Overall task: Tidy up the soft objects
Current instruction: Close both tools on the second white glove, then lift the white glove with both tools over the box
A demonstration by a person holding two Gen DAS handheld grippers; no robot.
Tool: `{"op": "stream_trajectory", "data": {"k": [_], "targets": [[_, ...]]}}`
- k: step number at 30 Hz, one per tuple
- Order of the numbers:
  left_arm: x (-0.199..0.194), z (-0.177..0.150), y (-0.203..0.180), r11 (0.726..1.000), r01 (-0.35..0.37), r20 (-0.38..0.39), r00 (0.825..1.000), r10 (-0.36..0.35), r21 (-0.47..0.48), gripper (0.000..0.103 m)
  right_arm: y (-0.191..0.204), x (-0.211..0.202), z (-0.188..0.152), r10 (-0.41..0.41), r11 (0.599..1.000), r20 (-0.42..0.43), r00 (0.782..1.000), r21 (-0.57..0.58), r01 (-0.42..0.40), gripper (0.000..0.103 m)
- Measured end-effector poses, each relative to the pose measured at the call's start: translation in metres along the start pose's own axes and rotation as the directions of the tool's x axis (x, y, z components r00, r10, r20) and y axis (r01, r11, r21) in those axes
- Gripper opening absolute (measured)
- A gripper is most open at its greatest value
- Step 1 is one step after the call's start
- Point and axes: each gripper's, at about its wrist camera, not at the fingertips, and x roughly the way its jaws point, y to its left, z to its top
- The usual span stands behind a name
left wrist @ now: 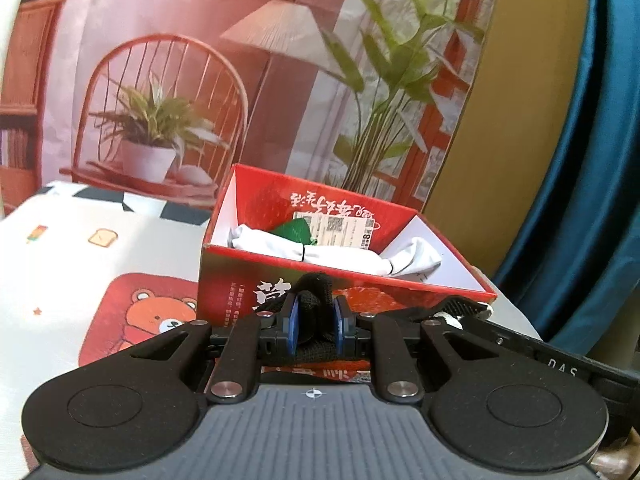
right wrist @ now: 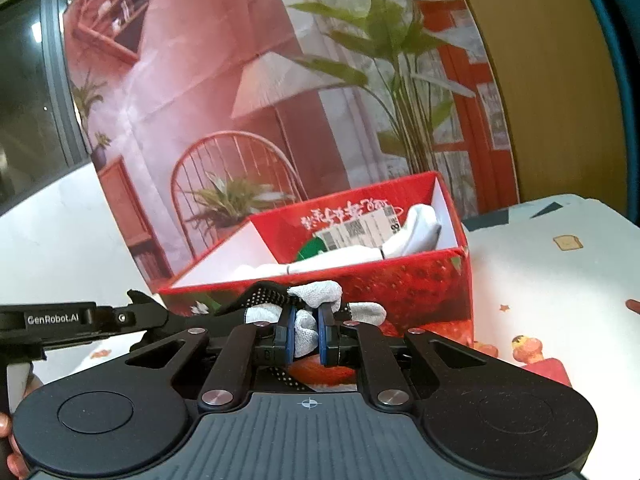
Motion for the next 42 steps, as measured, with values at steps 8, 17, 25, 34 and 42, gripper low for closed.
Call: {"op": "stream_trajectory", "data": {"k": [8,17,25,34,42], "targets": [[-0.008,0.004,0.000,1.000,0.010,0.024,1.000,-0.010,0.006,0.019,0.004,-0.006,0.003,0.012,1.000,0.023,1.000,0.000,-0.012,0.010],[0.000,0.050,-0.003,0.997,0.054,0.091,0.994,-0.059,0.059,0.019,0.007,0.003,0.040,0.029,0.999,0.100,0.995,-0.026,-0.026,0.010],[0.037,0.083,-0.011,0.992,0.044,0.085,0.995,-0.055,0.121,0.019,0.007,0.037,0.084,0.005,1.000,0.118,0.993,-0.026,-0.002,0.010],[0.083,0.077,-0.002,0.987,-0.003,-0.024,1.000,0.007,0.161,0.019,0.000,0.085,0.078,-0.049,0.997,0.014,0.999,-0.051,0.050,0.010],[0.097,0.072,0.011,0.990,-0.001,-0.094,0.995,0.014,0.140,0.020,-0.005,0.093,0.063,-0.053,0.998,-0.044,0.998,-0.040,0.051,0.011]]}}
